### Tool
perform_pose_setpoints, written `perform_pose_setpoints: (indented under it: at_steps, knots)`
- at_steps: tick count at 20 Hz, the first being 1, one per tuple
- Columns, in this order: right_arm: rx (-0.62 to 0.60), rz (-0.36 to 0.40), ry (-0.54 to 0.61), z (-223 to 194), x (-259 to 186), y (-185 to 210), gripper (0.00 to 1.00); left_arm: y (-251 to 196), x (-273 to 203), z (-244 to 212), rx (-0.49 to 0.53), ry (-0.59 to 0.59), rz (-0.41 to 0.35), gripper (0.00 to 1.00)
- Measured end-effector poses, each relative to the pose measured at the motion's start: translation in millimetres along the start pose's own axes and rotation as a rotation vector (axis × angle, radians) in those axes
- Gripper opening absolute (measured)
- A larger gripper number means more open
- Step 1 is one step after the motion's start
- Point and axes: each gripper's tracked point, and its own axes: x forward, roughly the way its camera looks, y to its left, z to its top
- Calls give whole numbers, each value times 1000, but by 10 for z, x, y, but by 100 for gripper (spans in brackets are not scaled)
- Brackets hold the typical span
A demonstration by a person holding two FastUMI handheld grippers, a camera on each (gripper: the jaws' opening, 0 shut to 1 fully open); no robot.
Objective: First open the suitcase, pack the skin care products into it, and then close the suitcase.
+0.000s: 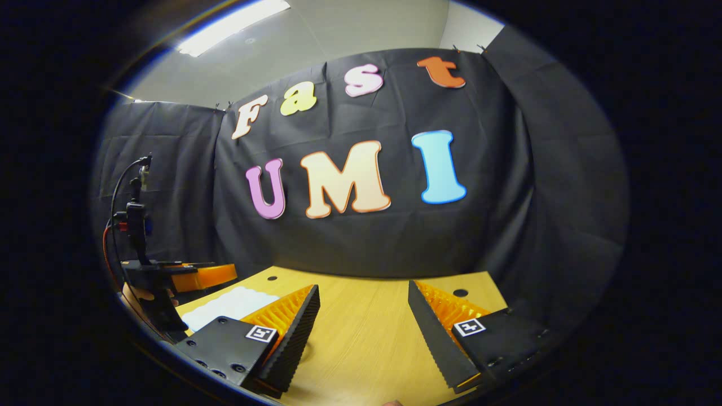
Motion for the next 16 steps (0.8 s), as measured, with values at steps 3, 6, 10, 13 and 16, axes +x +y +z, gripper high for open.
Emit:
perform_pose_setpoints:
  at_steps: [3, 6, 10, 13, 16]
  knots:
    - [26, -56, -103, 360, -116, -7, 98, -46, -148, 212, 84, -96, 43, 95]
    - [13, -147, -187, 610, -217, -43, 97, -93, -263, 408, 137, -165, 63, 94]
    - [-14, -195, -221, 785, -402, 57, 98, -225, -307, 503, 138, -180, 1, 94]
    - [-36, -223, -264, 880, -564, 133, 97, -197, -310, 477, 127, -163, -28, 95]
    - [-57, -242, -256, 825, -672, 205, 97, -137, -342, 433, 106, -158, -43, 100]
